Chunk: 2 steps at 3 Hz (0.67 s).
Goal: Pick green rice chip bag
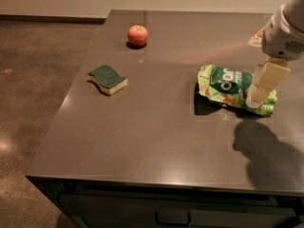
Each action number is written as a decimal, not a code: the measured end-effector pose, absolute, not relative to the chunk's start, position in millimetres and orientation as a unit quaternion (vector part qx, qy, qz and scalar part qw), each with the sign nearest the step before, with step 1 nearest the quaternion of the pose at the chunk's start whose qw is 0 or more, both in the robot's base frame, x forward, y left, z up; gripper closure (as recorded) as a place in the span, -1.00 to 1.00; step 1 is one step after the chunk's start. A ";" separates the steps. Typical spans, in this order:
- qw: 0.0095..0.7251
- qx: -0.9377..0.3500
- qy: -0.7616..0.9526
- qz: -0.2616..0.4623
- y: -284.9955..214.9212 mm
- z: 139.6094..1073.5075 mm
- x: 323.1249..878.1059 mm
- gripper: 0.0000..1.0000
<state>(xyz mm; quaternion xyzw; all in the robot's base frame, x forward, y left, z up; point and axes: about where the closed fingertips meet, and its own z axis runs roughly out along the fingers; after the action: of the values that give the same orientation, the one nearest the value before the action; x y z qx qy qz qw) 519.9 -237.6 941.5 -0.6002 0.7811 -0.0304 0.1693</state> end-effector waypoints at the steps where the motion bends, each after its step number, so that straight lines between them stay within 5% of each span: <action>1: 0.160 -0.602 0.782 -0.027 -247.0 922.7 540.9 -1.00; 2: 0.148 -0.606 0.782 -0.021 -252.3 903.4 551.3 -1.00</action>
Offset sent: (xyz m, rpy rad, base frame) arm 0.0433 -0.0229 -0.0629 -0.0188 0.0861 0.0186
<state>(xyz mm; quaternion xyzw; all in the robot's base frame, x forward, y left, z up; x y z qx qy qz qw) 551.3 -252.3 903.4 -0.6057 0.7815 -0.0208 0.1480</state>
